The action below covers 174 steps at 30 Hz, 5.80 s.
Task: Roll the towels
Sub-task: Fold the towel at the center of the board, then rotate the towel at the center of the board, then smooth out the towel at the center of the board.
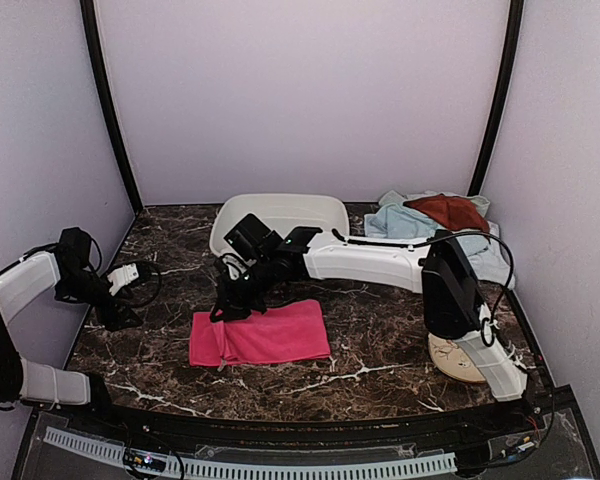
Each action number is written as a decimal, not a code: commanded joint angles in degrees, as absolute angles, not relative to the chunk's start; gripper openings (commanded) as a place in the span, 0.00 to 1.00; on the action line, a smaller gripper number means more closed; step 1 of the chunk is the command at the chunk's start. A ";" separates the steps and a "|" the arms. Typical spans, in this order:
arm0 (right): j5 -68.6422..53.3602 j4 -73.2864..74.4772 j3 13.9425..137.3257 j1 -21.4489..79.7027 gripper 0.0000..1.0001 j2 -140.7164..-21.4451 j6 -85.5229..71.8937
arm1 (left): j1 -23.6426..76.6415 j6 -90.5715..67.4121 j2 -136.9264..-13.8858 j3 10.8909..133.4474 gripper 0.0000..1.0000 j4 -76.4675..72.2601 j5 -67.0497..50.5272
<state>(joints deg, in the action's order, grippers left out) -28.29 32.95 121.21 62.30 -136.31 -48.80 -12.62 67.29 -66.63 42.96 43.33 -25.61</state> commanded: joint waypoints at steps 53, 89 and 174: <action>-18.09 8.98 70.50 47.30 0.02 -119.19 -47.48 | 24.94 49.34 -84.86 43.11 0.72 29.73 -20.67; -19.61 6.06 61.07 53.77 0.01 -108.49 -51.57 | 28.49 49.66 -80.74 44.31 0.73 32.24 -11.79; 1.45 0.97 55.36 69.66 0.12 -103.63 0.54 | 31.47 49.28 -73.41 44.50 0.79 25.64 -22.32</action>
<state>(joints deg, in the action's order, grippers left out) 7.11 0.12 56.03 71.16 -102.65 8.49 31.07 50.15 -75.46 48.53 21.89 -18.50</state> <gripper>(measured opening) 0.115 0.791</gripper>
